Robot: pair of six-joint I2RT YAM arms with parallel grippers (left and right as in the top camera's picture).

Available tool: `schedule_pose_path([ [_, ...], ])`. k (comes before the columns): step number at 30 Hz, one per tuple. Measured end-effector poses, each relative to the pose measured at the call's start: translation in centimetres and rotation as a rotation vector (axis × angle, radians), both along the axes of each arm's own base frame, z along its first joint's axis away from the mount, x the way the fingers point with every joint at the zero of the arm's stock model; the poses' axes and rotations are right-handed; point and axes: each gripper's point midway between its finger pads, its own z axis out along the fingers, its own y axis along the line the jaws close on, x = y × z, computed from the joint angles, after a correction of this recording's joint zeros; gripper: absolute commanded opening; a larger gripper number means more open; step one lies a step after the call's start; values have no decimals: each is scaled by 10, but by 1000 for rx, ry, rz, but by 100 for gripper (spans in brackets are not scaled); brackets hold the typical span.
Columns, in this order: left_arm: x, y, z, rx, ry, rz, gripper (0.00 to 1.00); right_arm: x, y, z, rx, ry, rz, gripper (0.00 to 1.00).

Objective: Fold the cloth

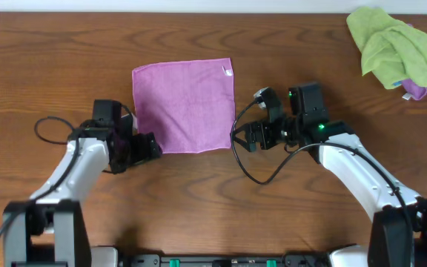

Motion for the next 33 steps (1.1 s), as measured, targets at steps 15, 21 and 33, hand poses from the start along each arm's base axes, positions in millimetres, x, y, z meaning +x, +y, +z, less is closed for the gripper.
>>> schedule_pose_path([
  [15, 30, -2, -9, -22, -76, 51, 82, 2, -8, -32, 12, 110, -20, 85],
  [21, 36, -4, -12, -55, -78, 73, 72, 3, -10, -31, 19, 115, -25, 85],
  [33, 34, -6, -19, -82, -47, 90, 35, -2, -14, -64, 51, 254, -45, 74],
])
